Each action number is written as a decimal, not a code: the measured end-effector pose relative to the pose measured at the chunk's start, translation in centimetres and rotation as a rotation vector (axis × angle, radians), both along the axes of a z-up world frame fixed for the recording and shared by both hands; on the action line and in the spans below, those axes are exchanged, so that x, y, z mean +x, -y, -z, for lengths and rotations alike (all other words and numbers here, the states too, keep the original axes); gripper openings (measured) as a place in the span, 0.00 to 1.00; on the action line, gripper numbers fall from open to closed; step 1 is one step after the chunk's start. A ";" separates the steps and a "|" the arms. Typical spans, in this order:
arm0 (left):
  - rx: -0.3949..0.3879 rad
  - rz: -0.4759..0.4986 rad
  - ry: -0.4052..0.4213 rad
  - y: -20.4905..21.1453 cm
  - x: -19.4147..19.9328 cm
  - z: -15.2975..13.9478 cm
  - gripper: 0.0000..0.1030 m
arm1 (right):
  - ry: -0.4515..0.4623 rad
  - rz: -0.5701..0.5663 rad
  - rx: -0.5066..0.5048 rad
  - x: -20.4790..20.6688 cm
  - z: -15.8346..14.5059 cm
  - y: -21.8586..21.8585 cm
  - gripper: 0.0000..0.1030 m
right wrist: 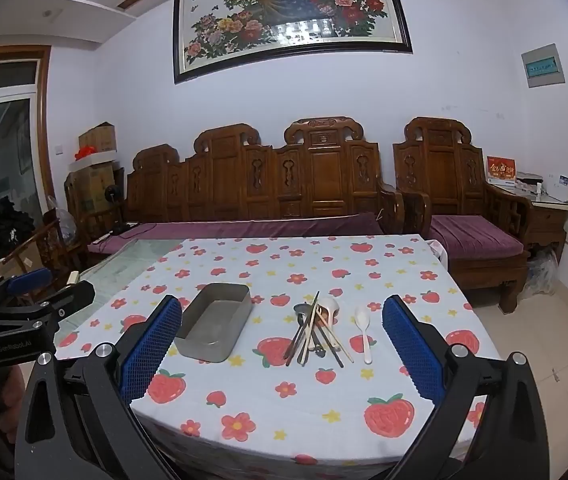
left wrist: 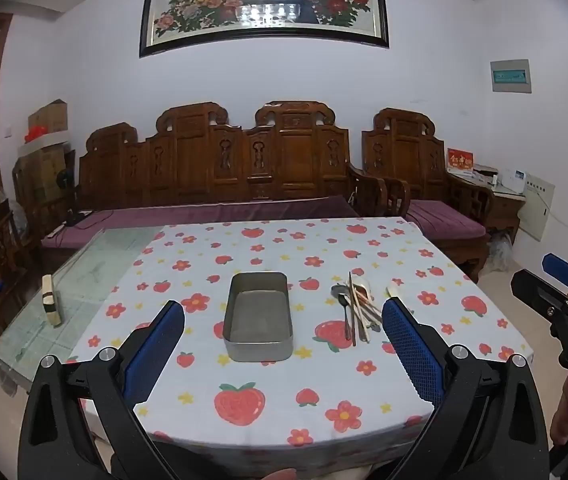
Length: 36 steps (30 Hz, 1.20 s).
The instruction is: Organize utensils
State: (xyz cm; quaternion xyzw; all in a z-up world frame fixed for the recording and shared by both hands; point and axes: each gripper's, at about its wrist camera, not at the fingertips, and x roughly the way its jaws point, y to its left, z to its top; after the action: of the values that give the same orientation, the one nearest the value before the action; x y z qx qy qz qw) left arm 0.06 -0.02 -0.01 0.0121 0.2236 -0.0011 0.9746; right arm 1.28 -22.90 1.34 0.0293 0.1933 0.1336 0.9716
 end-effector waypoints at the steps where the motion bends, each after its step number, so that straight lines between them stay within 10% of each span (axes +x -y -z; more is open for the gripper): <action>1: 0.001 0.000 0.009 0.0 -0.1 0.0 0.93 | 0.002 -0.001 0.002 0.0 0.0 0.0 0.98; 36: -0.007 0.001 0.020 0.4 -0.2 -0.7 0.93 | 0.009 -0.003 0.002 -0.2 -0.1 0.0 0.98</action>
State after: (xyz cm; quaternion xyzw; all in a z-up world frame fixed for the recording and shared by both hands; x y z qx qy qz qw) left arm -0.10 -0.45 0.70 0.0087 0.2137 -0.0024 0.9769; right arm 1.08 -22.87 1.41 0.0296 0.1890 0.1355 0.9721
